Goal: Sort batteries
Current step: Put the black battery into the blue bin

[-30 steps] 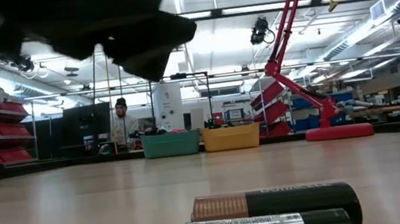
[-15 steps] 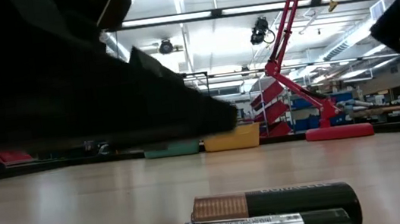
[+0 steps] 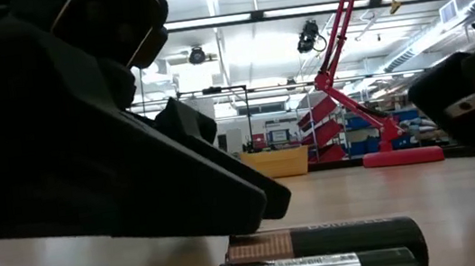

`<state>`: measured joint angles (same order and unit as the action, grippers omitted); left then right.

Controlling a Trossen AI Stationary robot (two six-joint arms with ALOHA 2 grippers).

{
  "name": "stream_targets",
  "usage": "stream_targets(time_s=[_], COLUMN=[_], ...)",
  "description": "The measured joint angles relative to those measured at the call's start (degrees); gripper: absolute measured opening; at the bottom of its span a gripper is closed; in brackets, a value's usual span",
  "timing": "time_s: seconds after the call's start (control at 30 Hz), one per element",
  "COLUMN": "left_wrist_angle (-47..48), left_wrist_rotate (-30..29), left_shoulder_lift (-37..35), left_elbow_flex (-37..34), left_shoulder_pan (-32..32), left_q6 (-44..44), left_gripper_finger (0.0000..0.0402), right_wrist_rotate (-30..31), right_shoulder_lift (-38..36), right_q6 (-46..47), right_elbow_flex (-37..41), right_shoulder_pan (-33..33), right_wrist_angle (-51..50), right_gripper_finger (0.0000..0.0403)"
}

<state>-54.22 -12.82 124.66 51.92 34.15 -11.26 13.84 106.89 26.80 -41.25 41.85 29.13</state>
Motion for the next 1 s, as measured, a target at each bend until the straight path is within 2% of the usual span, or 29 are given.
stream_targets(time_s=[0.13, 0.37, 0.57, 1.0], left_wrist_angle=[-0.01, -0.02, 0.27, -0.72], left_wrist_rotate=[-0.05, -2.0, -7.03, -6.79], left_shoulder_lift=[0.0, 0.0, 0.0, -2.54], left_elbow_flex=[0.0, 0.0, -0.02, -0.11], left_shoulder_pan=[0.37, 0.33, -0.31, -0.39], left_q6=[-0.78, -0.72, -0.81, 2.29], left_gripper_finger=[0.0172, 0.0172, 0.0172, 0.0172], right_wrist_rotate=[-1.24, -11.13, -11.51, -11.18], right_shoulder_lift=[1.03, 4.87, 8.0, 8.13], right_q6=[-2.52, -5.22, -7.53, -7.49], right_elbow_flex=[-0.01, -1.35, -3.85, -3.82], right_shoulder_pan=[-0.09, -0.13, -1.85, -3.46], right_wrist_angle=[1.53, 8.31, 8.97, 8.37], right_gripper_finger=[0.0133, 0.0128, 0.0113, 0.0103])
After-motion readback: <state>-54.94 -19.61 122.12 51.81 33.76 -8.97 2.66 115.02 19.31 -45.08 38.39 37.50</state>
